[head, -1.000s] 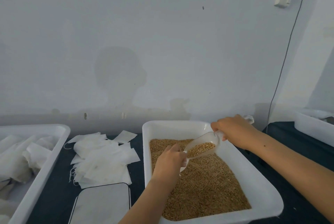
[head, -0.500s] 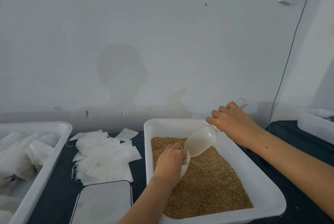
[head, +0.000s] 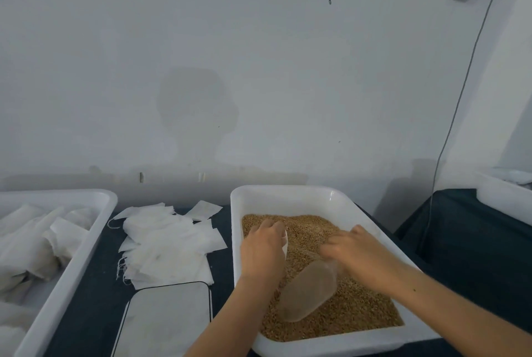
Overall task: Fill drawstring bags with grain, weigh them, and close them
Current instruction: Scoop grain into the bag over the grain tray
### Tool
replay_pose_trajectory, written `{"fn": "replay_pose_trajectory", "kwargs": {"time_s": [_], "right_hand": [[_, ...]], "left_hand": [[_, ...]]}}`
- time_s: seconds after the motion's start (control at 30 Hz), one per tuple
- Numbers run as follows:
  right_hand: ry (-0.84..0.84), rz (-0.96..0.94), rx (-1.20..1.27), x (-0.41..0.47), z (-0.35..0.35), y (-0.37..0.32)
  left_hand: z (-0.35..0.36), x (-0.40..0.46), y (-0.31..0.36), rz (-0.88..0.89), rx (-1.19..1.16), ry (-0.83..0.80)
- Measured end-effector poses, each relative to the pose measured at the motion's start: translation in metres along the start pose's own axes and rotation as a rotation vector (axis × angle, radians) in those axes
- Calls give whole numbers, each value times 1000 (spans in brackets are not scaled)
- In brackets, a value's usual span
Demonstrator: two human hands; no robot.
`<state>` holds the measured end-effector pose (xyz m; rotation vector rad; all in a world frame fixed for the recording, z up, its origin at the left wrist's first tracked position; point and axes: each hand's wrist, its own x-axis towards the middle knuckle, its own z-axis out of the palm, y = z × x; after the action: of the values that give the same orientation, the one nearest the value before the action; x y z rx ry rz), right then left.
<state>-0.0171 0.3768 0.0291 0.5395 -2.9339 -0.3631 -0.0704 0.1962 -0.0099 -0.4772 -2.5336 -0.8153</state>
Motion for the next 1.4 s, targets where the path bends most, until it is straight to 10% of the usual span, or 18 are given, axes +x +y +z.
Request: {"fn": "replay_pose_trajectory", "kwargs": {"time_s": [0.63, 1.07, 1.4], "right_hand": [[-125, 247, 475, -15, -27, 33], [-73, 371, 449, -29, -29, 55], [31, 294, 209, -25, -43, 58]], "left_hand": [[7, 2, -4, -60, -183, -158], [-15, 10, -10, -392, -945, 72], [6, -1, 5, 117, -132, -315]]}}
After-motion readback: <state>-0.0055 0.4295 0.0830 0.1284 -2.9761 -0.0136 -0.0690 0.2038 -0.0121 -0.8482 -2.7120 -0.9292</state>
